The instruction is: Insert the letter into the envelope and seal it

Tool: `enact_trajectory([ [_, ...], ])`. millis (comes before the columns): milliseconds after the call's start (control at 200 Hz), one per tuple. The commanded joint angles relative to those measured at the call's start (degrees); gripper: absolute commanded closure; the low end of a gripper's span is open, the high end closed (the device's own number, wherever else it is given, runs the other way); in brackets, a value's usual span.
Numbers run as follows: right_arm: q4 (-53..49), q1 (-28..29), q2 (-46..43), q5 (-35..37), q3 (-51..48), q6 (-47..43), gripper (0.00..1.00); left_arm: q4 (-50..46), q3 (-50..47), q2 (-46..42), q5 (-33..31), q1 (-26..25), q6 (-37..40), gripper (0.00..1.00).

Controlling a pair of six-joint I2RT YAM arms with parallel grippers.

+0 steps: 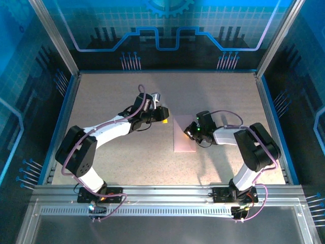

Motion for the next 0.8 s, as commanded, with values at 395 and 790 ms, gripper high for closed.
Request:
enact_trajectory([
  [395, -21.0, 0.6, -12.4, 7.2, 8.7, -7.6, 1.00, -1.7, -1.2, -8.0, 4.5, 2.7, 2.3, 1.00],
  [790, -23.0, -0.2, -13.3, -2.8, 17.0, -24.7, 0.67, 8.7, -2.4, -8.1, 17.5, 5.6, -1.8, 0.99],
])
